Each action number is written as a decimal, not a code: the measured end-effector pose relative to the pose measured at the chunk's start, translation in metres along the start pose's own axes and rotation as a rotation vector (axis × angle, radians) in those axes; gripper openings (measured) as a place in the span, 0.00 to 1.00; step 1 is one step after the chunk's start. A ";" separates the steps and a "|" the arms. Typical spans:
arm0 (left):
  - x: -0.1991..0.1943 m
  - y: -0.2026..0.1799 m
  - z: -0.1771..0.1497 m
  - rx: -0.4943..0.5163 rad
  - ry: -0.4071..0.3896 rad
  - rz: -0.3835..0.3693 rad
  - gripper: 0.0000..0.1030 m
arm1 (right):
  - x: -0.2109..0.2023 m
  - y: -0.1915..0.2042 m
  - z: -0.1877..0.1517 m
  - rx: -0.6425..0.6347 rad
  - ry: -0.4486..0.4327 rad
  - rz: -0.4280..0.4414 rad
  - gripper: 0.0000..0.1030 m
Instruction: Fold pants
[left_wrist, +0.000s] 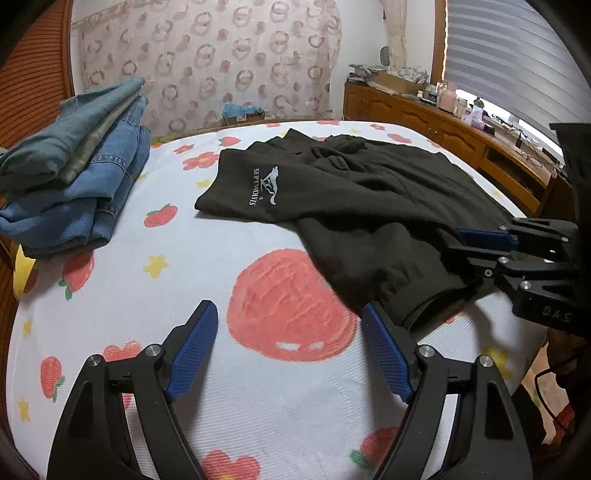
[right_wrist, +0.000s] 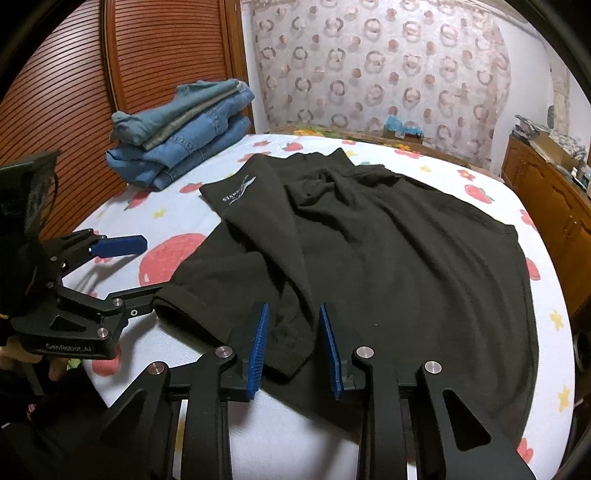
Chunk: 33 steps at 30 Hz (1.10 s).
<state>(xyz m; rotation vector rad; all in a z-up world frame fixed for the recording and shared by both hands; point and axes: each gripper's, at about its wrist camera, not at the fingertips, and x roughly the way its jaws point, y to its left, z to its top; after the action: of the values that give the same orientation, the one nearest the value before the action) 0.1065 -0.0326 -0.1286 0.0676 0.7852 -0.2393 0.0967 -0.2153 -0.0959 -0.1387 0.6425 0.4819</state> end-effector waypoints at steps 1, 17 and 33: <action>-0.001 0.001 -0.001 -0.002 -0.006 -0.005 0.79 | 0.002 0.001 0.001 -0.001 0.003 -0.002 0.28; -0.013 0.004 0.012 -0.070 -0.023 -0.069 0.79 | -0.017 0.008 0.015 0.007 -0.101 0.007 0.02; -0.025 -0.033 0.045 -0.019 -0.087 -0.114 0.79 | -0.090 -0.013 -0.002 0.033 -0.226 -0.093 0.02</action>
<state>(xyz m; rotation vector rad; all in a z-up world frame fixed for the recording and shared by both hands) 0.1127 -0.0663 -0.0783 -0.0059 0.7055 -0.3404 0.0394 -0.2618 -0.0432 -0.0814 0.4206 0.3900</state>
